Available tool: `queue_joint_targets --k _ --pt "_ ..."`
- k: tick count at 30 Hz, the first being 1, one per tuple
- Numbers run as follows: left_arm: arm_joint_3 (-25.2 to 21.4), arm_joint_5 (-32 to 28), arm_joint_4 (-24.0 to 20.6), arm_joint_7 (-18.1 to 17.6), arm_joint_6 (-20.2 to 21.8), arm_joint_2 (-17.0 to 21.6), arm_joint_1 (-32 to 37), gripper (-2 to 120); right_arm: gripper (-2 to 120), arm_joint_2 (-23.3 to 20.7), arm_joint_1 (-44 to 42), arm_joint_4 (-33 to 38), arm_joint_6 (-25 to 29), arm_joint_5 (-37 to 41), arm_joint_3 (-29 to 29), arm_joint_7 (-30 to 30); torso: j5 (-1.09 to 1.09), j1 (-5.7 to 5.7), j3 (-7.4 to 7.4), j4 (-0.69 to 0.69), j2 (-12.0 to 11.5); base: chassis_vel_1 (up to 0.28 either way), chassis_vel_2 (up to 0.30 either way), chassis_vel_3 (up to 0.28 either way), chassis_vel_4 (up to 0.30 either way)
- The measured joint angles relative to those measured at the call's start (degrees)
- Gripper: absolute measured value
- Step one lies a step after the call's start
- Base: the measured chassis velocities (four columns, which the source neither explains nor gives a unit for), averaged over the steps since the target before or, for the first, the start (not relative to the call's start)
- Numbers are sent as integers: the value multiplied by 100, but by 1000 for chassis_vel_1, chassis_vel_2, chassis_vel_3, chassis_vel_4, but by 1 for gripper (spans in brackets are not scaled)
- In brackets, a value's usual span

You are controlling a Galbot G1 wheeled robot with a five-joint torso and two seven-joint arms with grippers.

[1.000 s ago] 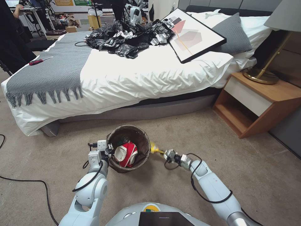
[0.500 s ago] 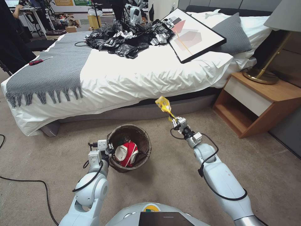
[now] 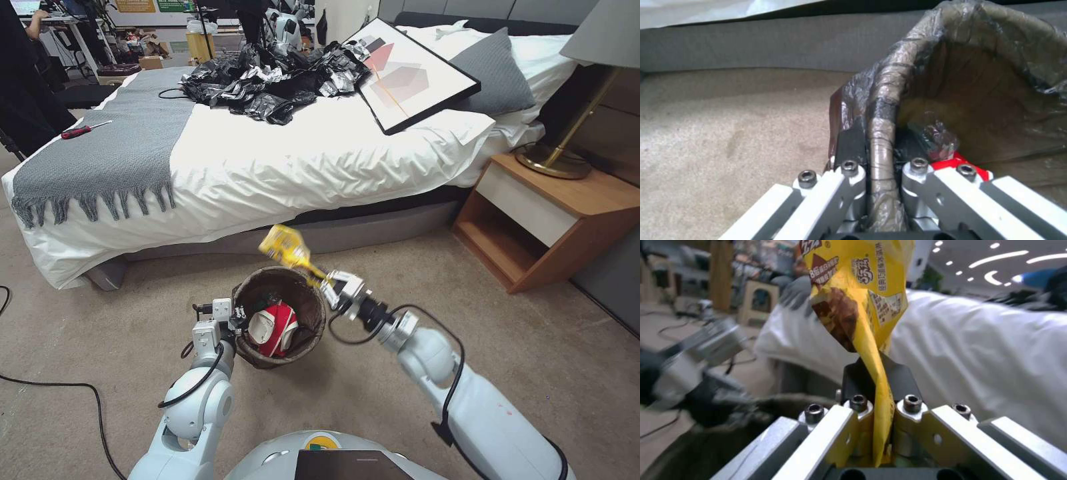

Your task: Pick up the trash bin, then pick up the garbage from the floor and place it into the trash bin.

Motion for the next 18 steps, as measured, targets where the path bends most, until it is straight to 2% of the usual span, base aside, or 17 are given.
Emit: queue_joint_targets --k 2,6,18 --pt "29 16 -1 -1 3 -17 5 4 0 -10 126 -217 -33 -99 -318 38 1 0 0 0 0 0 0 0 0" --pt "41 22 -29 -1 8 -28 31 4 0 53 309 -512 -53 -136 -576 79 1 0 0 1 0 0 0 0 0" --pt "45 15 -102 -5 20 -43 41 4 0 278 548 -1253 50 -318 -760 128 1 0 0 0 0 0 0 0 0"
